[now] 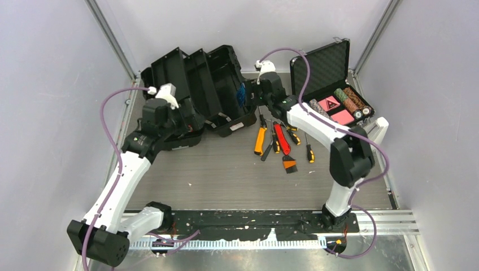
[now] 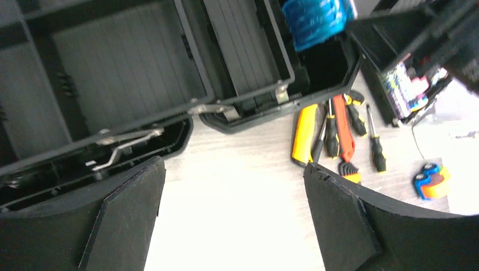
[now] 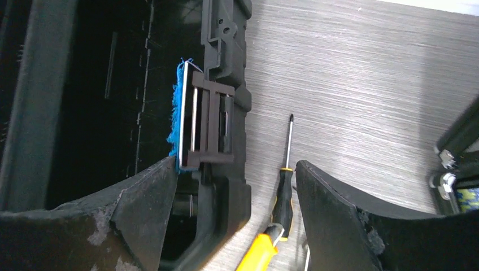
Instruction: Pack the tool kit
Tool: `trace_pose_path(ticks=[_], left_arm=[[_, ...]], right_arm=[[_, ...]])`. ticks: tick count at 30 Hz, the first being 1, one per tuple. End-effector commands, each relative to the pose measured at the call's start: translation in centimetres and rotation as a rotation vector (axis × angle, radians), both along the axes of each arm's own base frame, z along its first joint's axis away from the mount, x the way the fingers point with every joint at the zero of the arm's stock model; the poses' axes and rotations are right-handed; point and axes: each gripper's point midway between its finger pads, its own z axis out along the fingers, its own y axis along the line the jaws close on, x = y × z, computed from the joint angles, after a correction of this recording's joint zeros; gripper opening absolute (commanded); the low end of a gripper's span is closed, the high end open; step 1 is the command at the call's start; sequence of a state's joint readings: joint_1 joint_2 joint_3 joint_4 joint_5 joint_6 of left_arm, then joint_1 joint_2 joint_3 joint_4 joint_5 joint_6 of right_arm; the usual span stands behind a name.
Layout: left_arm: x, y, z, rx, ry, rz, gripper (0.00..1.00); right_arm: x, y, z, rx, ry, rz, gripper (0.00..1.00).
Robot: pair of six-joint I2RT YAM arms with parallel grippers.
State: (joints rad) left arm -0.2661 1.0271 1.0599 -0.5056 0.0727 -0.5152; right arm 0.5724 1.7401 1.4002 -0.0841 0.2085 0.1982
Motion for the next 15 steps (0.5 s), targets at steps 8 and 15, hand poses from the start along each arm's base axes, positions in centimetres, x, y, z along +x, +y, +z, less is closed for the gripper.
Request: trace_pose_path(ticks=[8, 15], left_arm=[[-2.2, -0.7, -2.5, 0.026, 0.026, -0.043, 0.93], [-2.3, -1.7, -2.8, 0.015, 0.041, -0.071, 0.92]], right_arm=[[1.6, 1.5, -4.5, -0.094, 0.163, 0.013, 0.74], [-1.5, 3.5, -4.8, -0.044, 0.253, 0.128, 0.57]])
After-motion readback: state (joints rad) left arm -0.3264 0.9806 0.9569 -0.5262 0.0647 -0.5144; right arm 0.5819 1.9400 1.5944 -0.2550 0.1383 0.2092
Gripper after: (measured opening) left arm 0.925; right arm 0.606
